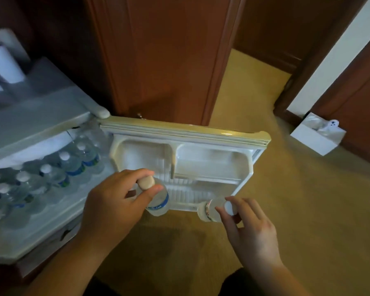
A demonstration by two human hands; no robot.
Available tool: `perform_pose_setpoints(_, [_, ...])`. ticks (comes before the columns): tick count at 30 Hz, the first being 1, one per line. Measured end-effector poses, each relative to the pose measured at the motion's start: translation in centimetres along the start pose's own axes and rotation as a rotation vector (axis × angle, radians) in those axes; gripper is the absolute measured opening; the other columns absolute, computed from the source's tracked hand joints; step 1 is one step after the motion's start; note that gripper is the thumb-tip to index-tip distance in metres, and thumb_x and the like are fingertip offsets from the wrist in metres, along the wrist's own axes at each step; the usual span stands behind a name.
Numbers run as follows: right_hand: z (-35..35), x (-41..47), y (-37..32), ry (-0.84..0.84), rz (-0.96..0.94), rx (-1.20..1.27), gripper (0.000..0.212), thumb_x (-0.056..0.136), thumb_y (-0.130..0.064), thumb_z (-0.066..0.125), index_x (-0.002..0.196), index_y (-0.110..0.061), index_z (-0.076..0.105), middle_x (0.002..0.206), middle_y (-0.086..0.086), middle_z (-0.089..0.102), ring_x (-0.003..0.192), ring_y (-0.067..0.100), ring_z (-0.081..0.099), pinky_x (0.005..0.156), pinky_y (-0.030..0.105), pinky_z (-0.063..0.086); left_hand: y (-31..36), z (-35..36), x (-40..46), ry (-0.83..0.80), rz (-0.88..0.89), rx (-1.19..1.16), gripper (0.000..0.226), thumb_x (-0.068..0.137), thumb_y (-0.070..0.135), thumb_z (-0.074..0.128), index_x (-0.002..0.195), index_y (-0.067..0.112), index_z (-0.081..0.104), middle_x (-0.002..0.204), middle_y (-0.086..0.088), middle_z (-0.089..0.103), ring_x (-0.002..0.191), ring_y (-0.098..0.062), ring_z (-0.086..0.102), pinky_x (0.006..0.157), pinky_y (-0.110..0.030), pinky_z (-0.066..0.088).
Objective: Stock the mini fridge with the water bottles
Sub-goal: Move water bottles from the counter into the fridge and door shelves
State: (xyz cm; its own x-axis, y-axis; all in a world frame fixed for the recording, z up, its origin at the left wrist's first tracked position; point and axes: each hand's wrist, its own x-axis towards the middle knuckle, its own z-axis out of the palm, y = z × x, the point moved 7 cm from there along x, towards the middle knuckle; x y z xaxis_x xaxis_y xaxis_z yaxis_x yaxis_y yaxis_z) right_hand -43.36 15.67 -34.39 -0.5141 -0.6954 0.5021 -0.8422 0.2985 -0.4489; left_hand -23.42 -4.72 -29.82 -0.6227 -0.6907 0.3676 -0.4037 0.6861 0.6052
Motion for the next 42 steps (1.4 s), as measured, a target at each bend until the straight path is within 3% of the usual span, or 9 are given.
perform_pose_setpoints(3, [3.2, -1.2, 2.2, 0.113, -0.014, -0.035, 0.022, 0.094, -0.027, 0.078, 0.107, -0.010, 0.074, 0.092, -0.006, 0.064, 0.068, 0.005, 0.060, 0.059, 0.022, 0.052, -2.7, 3.3, -0.6, 0.057, 0.081, -0.017, 0.037, 0.085, 0.040, 0.084, 0.112, 0.016, 0.077, 0.102, 0.008, 0.074, 0.086, -0.007, 0.071, 0.075, -0.010, 0.054])
perform_pose_setpoints(10, [9.1, -3.1, 5.7, 0.291, -0.070, -0.101, 0.023, 0.095, -0.028, 0.074, 0.108, -0.009, 0.075, 0.091, -0.002, 0.064, 0.069, 0.009, 0.060, 0.064, 0.018, 0.045, -7.3, 9.6, -2.9, 0.213, 0.153, -0.021, 0.030, 0.081, 0.025, 0.083, 0.105, 0.008, 0.078, 0.098, 0.001, 0.075, 0.083, -0.006, 0.068, 0.078, -0.001, 0.046])
perform_pose_setpoints(13, [11.0, -3.1, 7.6, 0.305, -0.059, -0.101, 0.024, 0.096, -0.026, 0.075, 0.110, -0.007, 0.073, 0.093, 0.000, 0.065, 0.071, 0.010, 0.060, 0.066, 0.016, 0.042, -8.3, 11.4, -3.4, 0.243, 0.133, -0.032, 0.027, 0.084, 0.026, 0.083, 0.106, 0.010, 0.078, 0.098, 0.003, 0.075, 0.084, -0.006, 0.069, 0.079, -0.002, 0.047])
perform_pose_setpoints(19, [14.4, -1.9, 11.1, 0.253, 0.015, -0.132, 0.025, 0.095, -0.024, 0.076, 0.114, -0.008, 0.072, 0.098, 0.003, 0.066, 0.073, 0.020, 0.064, 0.060, 0.033, 0.052, -8.1, 13.7, -3.4, 0.256, 0.115, -0.066, 0.027, 0.086, 0.023, 0.081, 0.109, 0.009, 0.077, 0.101, 0.003, 0.074, 0.087, -0.012, 0.070, 0.080, -0.008, 0.052])
perform_pose_setpoints(22, [15.0, -1.2, 11.5, 0.260, 0.048, -0.136, 0.026, 0.092, -0.023, 0.079, 0.112, -0.008, 0.071, 0.093, 0.002, 0.066, 0.072, 0.019, 0.062, 0.061, 0.027, 0.045, -7.5, 14.4, -3.4, 0.260, 0.098, -0.100, 0.028, 0.087, 0.024, 0.081, 0.110, 0.009, 0.077, 0.100, 0.003, 0.074, 0.085, -0.012, 0.070, 0.079, -0.007, 0.051])
perform_pose_setpoints(26, [15.2, -0.2, 12.0, 0.262, 0.226, 0.021, 0.036, 0.087, -0.024, 0.083, 0.102, -0.017, 0.052, 0.082, -0.003, 0.062, 0.070, 0.018, 0.060, 0.060, 0.031, 0.047, -7.3, 15.0, -3.4, 0.257, 0.074, -0.122, 0.029, 0.087, 0.024, 0.080, 0.112, 0.009, 0.077, 0.099, 0.002, 0.074, 0.084, -0.012, 0.069, 0.077, -0.005, 0.050])
perform_pose_setpoints(32, [15.7, -0.4, 12.4, 0.352, 0.319, 0.082, 0.051, 0.090, -0.025, 0.081, 0.088, -0.025, 0.030, 0.071, 0.000, 0.051, 0.062, 0.026, 0.054, 0.052, 0.042, 0.049, -7.5, 14.9, -3.2, 0.277, -0.005, -0.131, 0.034, 0.086, 0.032, 0.080, 0.114, 0.014, 0.077, 0.100, 0.008, 0.073, 0.073, 0.007, 0.064, 0.071, 0.001, 0.042])
perform_pose_setpoints(38, [17.0, -0.8, 12.7, 0.371, 0.389, 0.094, 0.047, 0.095, -0.031, 0.075, 0.087, -0.029, 0.029, 0.070, -0.009, 0.047, 0.059, 0.021, 0.051, 0.050, 0.028, 0.031, -9.2, 13.9, -2.1, 0.322, -0.118, -0.173, 0.039, 0.086, 0.044, 0.079, 0.120, 0.024, 0.075, 0.093, 0.015, 0.072, 0.083, 0.020, 0.062, 0.074, 0.001, 0.042])
perform_pose_setpoints(42, [17.4, -0.7, 11.2, 0.390, 0.280, 0.143, 0.046, 0.094, -0.020, 0.077, 0.087, -0.024, 0.032, 0.083, 0.002, 0.065, 0.101, 0.023, 0.073, 0.055, 0.023, 0.040, -10.4, 13.0, -1.1, 0.359, -0.171, -0.190, 0.039, 0.085, 0.048, 0.078, 0.118, 0.027, 0.076, 0.098, 0.021, 0.071, 0.093, 0.019, 0.061, 0.081, 0.002, 0.041])
